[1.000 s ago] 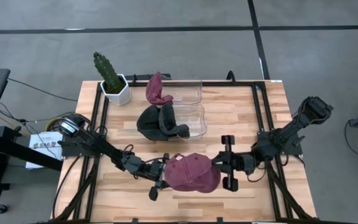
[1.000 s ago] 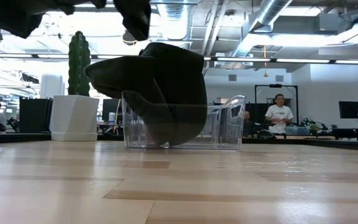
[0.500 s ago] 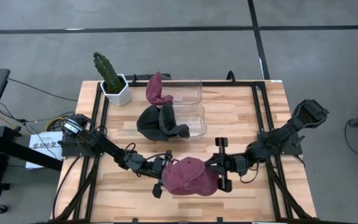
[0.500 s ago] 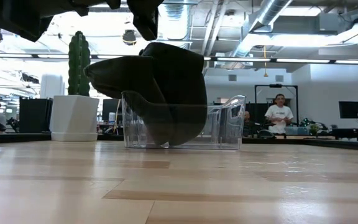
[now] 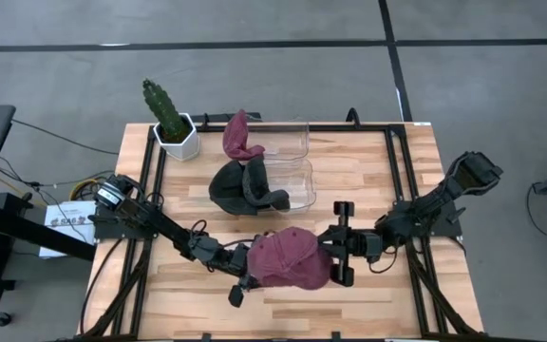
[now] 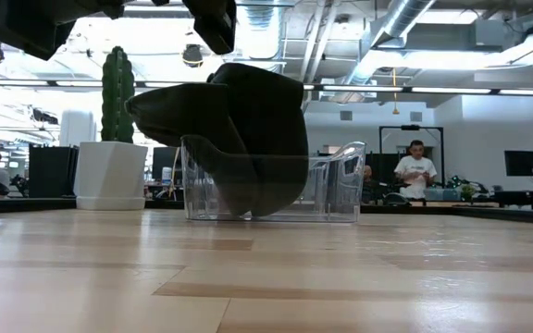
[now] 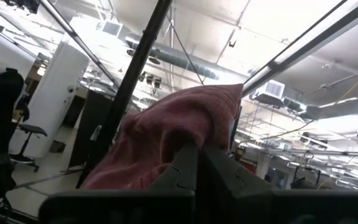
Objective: Pick & Place hat
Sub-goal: Put the red cap into the top transparent bin
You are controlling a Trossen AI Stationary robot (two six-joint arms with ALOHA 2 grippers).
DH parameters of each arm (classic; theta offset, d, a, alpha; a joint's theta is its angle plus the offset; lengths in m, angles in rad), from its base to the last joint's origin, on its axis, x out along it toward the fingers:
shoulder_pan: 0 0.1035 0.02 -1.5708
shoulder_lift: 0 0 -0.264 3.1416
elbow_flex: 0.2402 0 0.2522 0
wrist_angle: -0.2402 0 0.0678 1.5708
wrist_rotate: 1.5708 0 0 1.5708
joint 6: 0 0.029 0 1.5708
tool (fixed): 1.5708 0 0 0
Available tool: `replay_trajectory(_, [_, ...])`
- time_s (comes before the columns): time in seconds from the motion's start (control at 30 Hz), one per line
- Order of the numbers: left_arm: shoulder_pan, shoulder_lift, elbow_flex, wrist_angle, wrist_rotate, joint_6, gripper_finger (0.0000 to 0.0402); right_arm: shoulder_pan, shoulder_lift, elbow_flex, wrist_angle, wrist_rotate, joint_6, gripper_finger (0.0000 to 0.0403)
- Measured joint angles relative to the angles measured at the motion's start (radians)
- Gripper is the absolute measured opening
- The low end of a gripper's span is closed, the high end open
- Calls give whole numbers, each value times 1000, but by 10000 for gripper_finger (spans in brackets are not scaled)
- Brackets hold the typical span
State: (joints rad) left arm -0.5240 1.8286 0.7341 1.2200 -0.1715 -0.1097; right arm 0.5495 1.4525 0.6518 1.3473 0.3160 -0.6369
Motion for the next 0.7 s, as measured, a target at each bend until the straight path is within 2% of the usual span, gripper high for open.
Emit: replay_trajectory(0.7, [5, 0, 0, 0, -17, 0, 144, -27, 9, 0, -57, 23, 55, 0])
